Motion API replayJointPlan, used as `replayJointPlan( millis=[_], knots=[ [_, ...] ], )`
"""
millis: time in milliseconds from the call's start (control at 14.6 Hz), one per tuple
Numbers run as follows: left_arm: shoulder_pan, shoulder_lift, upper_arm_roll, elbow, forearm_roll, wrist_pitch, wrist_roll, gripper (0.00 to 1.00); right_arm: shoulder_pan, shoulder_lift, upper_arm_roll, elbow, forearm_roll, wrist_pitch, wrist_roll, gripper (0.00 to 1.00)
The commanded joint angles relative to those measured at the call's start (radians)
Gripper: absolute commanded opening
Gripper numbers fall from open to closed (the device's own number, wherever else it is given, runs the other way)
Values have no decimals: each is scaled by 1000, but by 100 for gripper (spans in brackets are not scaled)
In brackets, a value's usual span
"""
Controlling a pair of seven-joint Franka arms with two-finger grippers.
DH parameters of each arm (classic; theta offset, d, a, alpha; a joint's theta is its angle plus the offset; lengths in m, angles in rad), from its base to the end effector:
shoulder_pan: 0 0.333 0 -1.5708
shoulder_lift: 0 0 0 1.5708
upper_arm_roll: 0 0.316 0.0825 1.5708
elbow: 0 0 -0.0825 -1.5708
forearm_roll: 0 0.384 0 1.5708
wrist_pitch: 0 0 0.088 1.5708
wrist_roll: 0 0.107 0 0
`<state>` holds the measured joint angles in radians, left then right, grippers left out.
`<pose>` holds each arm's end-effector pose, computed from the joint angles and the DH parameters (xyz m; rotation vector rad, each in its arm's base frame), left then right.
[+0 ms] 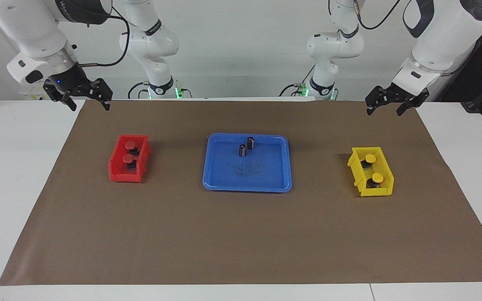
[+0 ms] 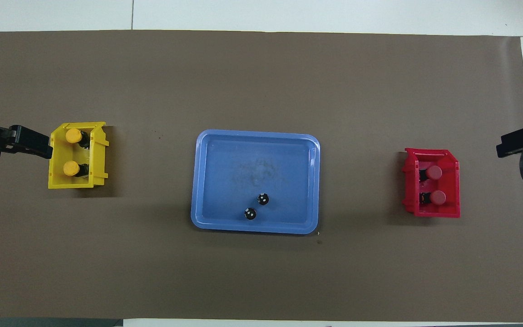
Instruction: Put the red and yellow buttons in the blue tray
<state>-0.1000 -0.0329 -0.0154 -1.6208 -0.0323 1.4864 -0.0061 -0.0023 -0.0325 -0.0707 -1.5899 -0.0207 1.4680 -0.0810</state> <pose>0.5301 -0.0653 0.6122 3.1072 -0.1716 -0.1608 0.5315 -0.0419 0.6247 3.1269 0.0108 -0.1418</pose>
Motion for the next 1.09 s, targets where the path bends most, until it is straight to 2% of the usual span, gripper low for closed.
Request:
replayJointPlan(
  millis=[0, 273, 751, 1024],
  knots=[
    [-3, -24, 11, -14, -23, -9, 11, 100, 4, -23, -1, -22, 13, -5, 17, 100],
    [-3, -25, 11, -25, -21, 41, 9, 100, 11, -24, -1, -24, 11, -6, 18, 100],
    [8, -24, 14, -24, -20, 35, 8, 100, 21, -29, 2, -38, 8, 11, 14, 100],
    [9, -24, 14, -24, -20, 35, 8, 100, 8, -12, 0, -36, 19, 70, 3, 100]
  ],
)
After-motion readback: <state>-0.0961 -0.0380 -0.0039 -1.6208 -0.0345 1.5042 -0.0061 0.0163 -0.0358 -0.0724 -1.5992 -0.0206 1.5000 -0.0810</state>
